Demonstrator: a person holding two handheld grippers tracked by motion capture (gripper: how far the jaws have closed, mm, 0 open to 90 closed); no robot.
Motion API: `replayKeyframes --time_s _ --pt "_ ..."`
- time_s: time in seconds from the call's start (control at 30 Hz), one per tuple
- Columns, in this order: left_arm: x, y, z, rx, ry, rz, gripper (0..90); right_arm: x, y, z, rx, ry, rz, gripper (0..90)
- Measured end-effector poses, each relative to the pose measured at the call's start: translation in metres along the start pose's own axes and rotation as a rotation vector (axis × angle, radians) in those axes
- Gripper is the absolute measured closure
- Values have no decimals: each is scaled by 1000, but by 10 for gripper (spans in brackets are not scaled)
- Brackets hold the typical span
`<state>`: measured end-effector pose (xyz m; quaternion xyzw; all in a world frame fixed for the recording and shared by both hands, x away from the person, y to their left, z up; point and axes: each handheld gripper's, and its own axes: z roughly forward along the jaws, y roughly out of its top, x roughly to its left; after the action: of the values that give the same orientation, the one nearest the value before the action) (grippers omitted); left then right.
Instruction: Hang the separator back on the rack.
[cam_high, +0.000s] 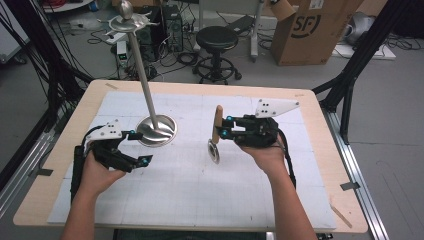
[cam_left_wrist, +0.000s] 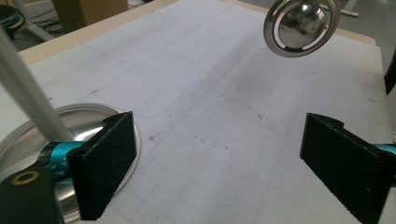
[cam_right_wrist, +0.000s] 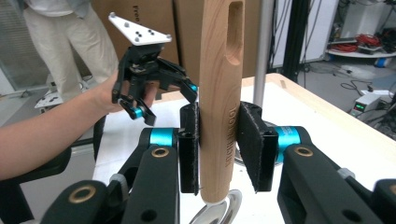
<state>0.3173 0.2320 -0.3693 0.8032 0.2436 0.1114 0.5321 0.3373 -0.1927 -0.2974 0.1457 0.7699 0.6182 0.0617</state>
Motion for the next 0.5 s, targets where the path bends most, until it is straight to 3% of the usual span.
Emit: replayKeyframes --time_s 0.2,0.5 --pt "2 -1 -9 -32 8 8 57 -7 -1 -3 5 -22 16 705" --pt "2 0 -5 -31 0 19 57 -13 2 -2 8 -43 30 704"
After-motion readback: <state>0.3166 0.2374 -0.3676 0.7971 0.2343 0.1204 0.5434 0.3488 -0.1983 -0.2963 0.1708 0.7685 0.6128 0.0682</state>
